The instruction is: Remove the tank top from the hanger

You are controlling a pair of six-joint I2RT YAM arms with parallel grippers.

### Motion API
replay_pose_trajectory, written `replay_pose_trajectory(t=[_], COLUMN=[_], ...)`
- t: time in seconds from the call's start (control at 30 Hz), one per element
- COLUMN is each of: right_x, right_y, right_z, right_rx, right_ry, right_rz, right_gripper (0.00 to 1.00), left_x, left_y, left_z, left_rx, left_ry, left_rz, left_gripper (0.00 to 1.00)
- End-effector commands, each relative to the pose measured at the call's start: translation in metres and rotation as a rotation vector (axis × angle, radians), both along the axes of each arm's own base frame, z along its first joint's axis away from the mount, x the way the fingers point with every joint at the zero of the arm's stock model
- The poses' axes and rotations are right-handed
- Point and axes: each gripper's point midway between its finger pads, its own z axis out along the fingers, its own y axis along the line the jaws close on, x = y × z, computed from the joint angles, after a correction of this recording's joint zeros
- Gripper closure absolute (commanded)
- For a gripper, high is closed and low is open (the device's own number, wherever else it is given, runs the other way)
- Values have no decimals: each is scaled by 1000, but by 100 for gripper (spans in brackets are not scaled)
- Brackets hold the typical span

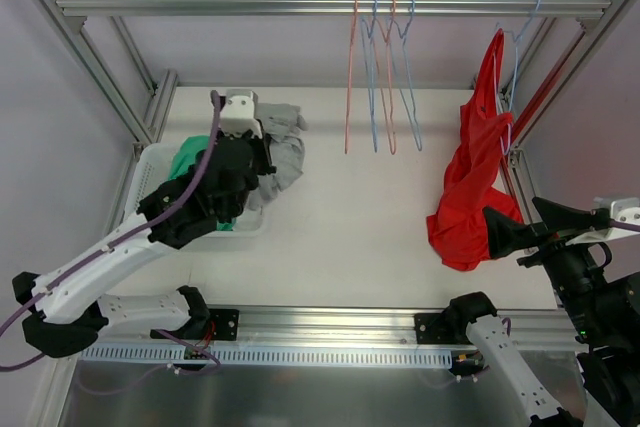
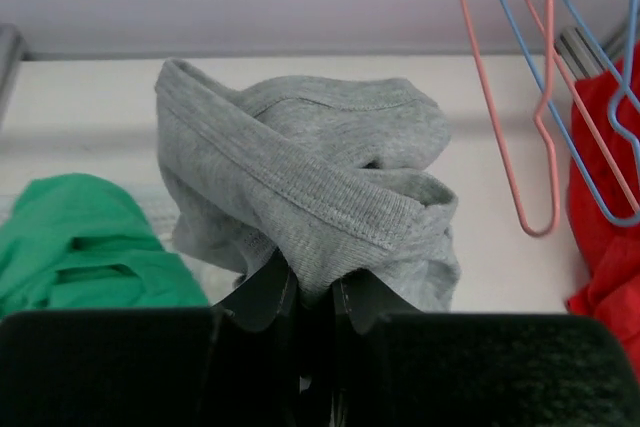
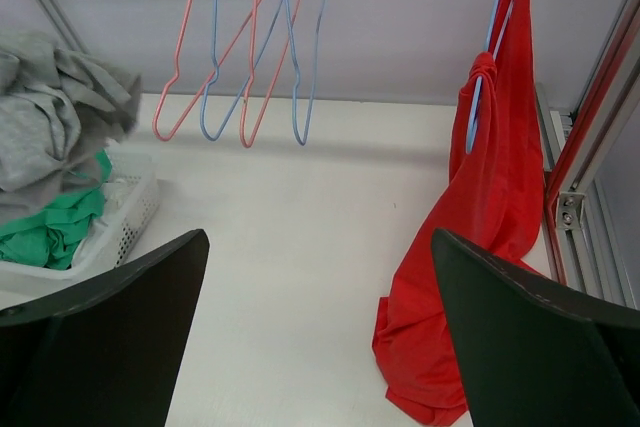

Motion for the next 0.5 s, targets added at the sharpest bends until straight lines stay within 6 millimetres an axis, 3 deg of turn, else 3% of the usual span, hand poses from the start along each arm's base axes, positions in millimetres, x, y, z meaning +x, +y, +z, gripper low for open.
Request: replay_pose_trajectory(t=[0.0,0.1,0.27,0.3,0.37,0.4,0.47], right_x=[-5,-4,-2,0,2,4,5], right_y=[2,7,16,17,20,21,24], right_z=[19,20,19,18,17,15,14], right_rx=[19,28,28,27,25,21,21], right_ry=[-59,-62,-59,-56,-52,-45,-45], right_rz=[18,41,84,89,99,105,121], right_gripper=[0,1,1,0,0,0,0], left_x=[9,26,50,60,71,81,88], left_y=[39,65,89,105,116,128,143], left_z=[38,50,23,8,-14,-38,-64], left_rx=[58,35,-4,-10,-34,-47,-41], left_ry=[-53,-47,57,97,159,222,288], left_rz=[79,139,170,219,241,271,330], left_gripper=[100,100,100,100,100,100,100])
